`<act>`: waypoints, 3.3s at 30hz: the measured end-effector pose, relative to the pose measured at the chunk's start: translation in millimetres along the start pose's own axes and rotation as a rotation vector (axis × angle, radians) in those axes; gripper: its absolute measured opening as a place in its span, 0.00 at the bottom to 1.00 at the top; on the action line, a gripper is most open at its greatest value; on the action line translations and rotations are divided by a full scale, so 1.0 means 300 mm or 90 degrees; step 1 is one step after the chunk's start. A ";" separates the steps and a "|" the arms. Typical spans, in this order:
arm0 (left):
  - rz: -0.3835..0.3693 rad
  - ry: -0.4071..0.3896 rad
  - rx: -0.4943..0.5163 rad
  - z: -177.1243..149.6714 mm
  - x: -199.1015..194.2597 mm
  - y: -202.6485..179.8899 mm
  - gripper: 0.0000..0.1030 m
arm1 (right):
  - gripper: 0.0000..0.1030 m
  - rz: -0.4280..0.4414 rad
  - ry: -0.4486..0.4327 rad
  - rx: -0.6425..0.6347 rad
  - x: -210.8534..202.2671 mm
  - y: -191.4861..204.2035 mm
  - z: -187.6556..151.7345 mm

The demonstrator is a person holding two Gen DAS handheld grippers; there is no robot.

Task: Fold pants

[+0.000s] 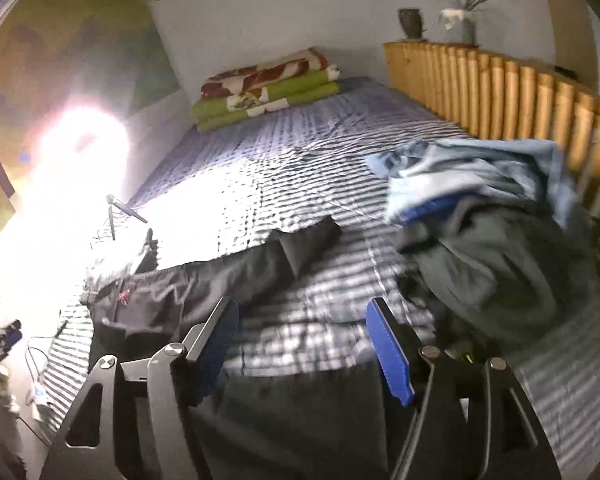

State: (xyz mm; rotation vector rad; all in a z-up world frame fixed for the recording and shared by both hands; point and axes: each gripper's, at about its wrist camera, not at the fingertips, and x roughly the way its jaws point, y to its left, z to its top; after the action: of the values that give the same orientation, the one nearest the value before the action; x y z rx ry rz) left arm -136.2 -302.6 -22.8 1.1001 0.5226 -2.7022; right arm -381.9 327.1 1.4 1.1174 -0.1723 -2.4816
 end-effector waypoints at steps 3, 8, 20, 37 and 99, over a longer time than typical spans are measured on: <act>0.016 0.034 0.009 0.035 0.154 0.006 0.81 | 0.63 0.001 0.033 0.012 0.151 -0.021 0.102; 0.048 0.078 -0.003 0.080 0.385 0.066 0.85 | 0.64 -0.036 0.093 0.030 0.456 -0.070 0.201; 0.031 0.164 -0.111 0.113 0.829 0.276 0.89 | 0.64 -0.048 0.172 0.128 0.922 -0.187 0.283; 0.075 0.124 -0.016 0.057 0.817 0.169 0.38 | 0.24 -0.070 0.239 0.175 1.089 -0.172 0.294; 0.197 -0.022 -0.006 0.075 0.489 0.116 0.04 | 0.61 -0.109 0.185 0.114 1.070 -0.199 0.256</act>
State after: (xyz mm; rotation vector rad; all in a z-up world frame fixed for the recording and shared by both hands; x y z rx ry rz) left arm -244.9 -348.0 -119.8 1.0347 0.3278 -2.4431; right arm -648.3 243.5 -184.6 1.6133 -0.2246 -2.4498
